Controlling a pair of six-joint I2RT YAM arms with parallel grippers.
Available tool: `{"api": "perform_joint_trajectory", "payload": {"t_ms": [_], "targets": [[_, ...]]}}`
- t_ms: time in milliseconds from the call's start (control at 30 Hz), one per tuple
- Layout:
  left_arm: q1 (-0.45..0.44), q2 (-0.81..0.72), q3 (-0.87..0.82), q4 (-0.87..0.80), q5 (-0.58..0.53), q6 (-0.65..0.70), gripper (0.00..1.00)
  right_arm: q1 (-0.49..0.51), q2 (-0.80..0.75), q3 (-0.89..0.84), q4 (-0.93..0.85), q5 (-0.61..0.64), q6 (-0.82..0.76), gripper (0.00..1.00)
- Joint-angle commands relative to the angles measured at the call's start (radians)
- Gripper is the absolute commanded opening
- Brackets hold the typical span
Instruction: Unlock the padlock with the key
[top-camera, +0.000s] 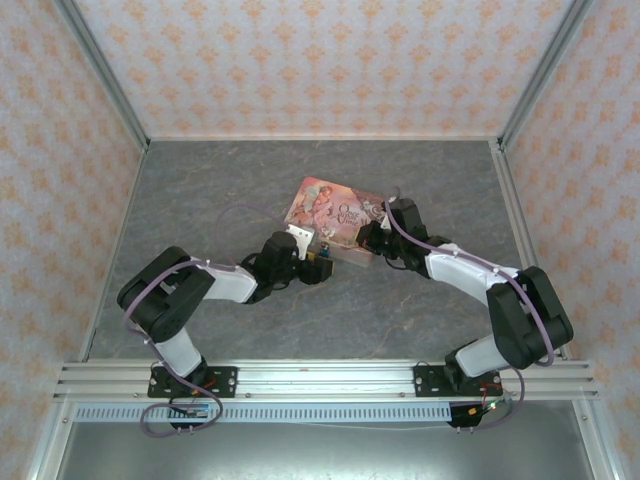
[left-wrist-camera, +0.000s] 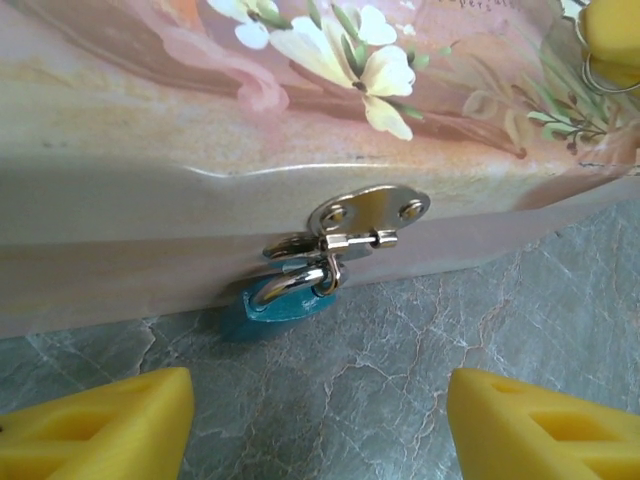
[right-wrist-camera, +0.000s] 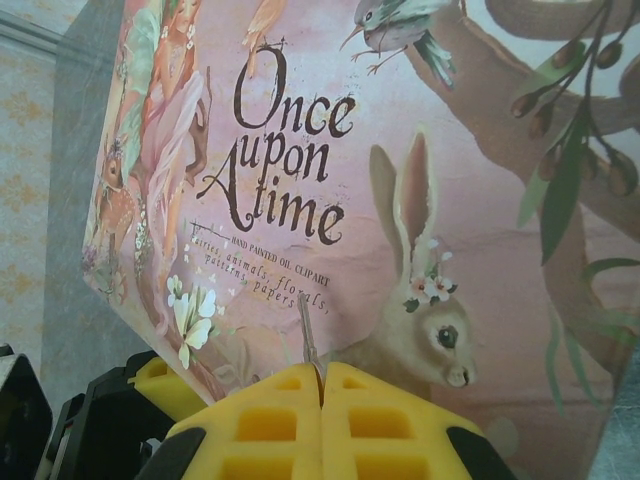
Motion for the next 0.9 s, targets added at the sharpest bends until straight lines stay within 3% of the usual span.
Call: {"api": "perform_joint_trajectory", "payload": {"t_ms": [0,867], "targets": [[0.014,0.031,0.026,0.055,-0.016,0.032,0.67,-0.001,0.027,-0.041,-0.073,0.058,-0.023,0.0],[0.019,0.147,0.116,0.092,-0.006,0.014,0.54,0.014,0.017,-0.063,-0.067,0.075,-0.029,0.0]]}}
